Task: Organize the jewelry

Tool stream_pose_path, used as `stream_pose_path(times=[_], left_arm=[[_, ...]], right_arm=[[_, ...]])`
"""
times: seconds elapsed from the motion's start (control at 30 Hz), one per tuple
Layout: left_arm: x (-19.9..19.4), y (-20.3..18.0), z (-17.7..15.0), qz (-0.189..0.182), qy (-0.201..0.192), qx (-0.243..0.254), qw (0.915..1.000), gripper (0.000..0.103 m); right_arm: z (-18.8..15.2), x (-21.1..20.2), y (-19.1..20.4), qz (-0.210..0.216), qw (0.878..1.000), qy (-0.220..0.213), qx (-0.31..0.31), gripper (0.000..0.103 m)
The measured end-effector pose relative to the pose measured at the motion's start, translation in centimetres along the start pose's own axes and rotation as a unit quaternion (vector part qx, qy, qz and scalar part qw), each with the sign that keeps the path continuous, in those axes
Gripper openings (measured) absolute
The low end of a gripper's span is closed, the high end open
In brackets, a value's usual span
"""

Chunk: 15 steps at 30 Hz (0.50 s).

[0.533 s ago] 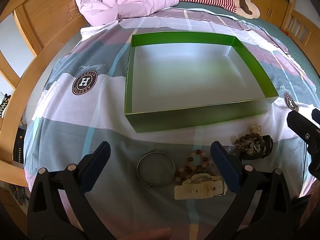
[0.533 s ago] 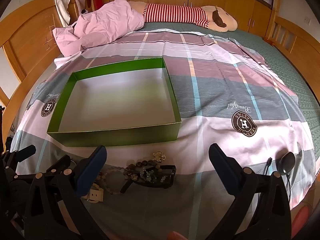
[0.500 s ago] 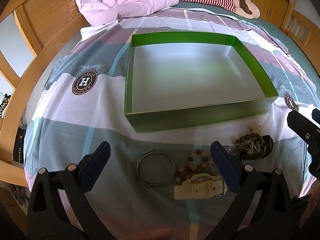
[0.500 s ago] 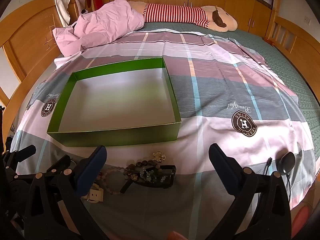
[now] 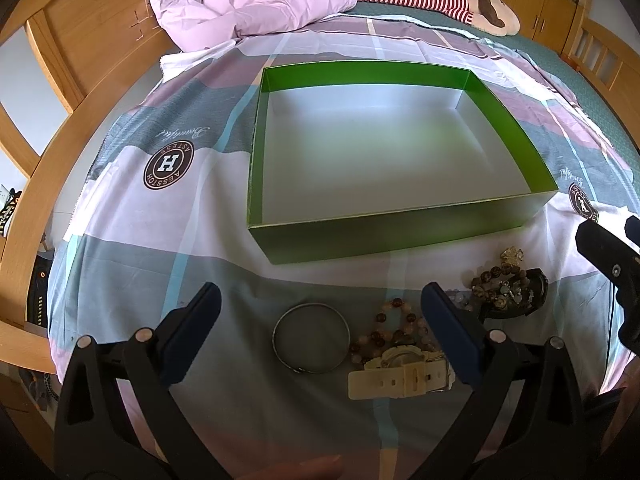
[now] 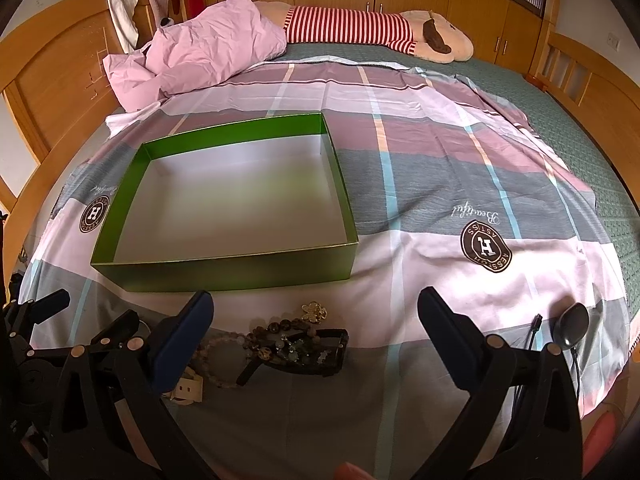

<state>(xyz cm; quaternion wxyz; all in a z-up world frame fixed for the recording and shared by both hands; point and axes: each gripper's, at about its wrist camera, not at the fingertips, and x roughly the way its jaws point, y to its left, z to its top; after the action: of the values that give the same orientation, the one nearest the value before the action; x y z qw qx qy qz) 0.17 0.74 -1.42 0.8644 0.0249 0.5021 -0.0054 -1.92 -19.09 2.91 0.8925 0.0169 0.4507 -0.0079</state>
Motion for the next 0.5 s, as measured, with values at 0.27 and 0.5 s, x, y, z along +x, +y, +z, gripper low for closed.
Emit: stream_pose_path(times=[0.27,0.5], left_arm=[[0.00,-0.14,0.07,0.001,0.001,0.000,1.0000,0.099],[0.11,-0.01,-0.10,0.002,0.002,0.002,1.0000,0.099]], right_arm=[[-0.05,0.09,-0.09,-0.001,1.000,0.001,0.000,0.100],[-0.07,0.11,-0.17,0.001,1.000,0.002,0.000,0.100]])
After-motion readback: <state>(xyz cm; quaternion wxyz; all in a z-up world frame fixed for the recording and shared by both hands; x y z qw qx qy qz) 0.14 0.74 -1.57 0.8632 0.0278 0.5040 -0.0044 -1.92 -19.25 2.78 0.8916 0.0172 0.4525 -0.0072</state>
